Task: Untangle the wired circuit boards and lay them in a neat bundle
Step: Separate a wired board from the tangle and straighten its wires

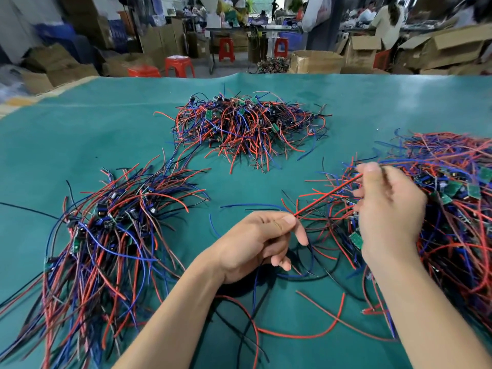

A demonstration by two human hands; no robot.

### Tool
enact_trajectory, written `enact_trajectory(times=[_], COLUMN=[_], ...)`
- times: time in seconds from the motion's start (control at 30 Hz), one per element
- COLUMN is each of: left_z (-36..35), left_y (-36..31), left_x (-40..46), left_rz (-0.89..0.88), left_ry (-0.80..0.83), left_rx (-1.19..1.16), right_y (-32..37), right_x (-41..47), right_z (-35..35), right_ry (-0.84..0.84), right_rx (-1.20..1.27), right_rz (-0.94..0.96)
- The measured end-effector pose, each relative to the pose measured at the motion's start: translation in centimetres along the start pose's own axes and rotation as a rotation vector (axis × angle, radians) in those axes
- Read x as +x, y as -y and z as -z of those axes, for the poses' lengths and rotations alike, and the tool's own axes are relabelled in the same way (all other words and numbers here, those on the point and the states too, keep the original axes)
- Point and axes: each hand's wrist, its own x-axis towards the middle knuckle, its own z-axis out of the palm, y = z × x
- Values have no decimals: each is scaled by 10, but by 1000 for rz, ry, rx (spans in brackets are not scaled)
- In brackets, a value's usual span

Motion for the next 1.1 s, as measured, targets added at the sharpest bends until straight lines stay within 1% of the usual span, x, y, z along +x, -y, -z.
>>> enact_trajectory(times=[0.07,0.13,0.17,0.2,0.27,0.37,0.43,0.53,0.57,0.6,0.67,0.7,0.73,0.77,0.83,0.87,0.9,0.97,1.0,1.07,1.1], left_z=[2,3,3,3,4,3,3,-2,-3,-4,-4,-3,-4,-4,-5,-6,-6,-3,-2,1,2], left_y=[1,1,0,0,0,-1,-2,-4,-4,-5,-5,-4,-5,-3,-3,-4,-3,-2,-1,0,1], left_x=[0,0,0,1,1,2,2,1,0,-2,-7,-8,-8,-7,-4,-3,-2,0,1,1,2], left_rz=[-13,-9,-3,4,19,46,60,68,60,49,17,-3,-11,-17,-3,4,16,37,39,39,42], left_ry=[-1,-34,-53,-65,-78,-118,-148,-173,-176,-180,-163,-145,-139,-137,-176,-197,-210,-191,-175,-146,-143], left_rx=[2,-43,-71,-89,-101,-130,-132,-95,-84,-82,-61,-49,-48,-35,-8,-18,-33,-97,-113,-96,-82], right_y=[2,5,9,14,26,50,77,122,136,148,166,170,169,164,146,133,117,84,69,45,37], right_x=[6,15,19,22,21,9,-4,-28,-37,-46,-61,-65,-67,-65,-50,-38,-25,2,12,26,30], right_z=[6,17,24,30,34,28,16,-23,-42,-62,-104,-122,-136,-148,-164,-169,-173,-174,-172,-164,-159], right_ry=[-139,-295,-344,-360,-294,-76,92,393,507,627,897,1033,1126,1163,1141,1110,1067,923,850,793,816], right_rx=[54,128,158,188,255,323,423,579,597,568,371,207,25,-136,-338,-400,-458,-579,-617,-536,-471], right_rz=[-13,-7,-5,-14,-41,-66,-62,-92,-103,-98,-45,-3,63,149,279,288,256,143,55,-158,-247])
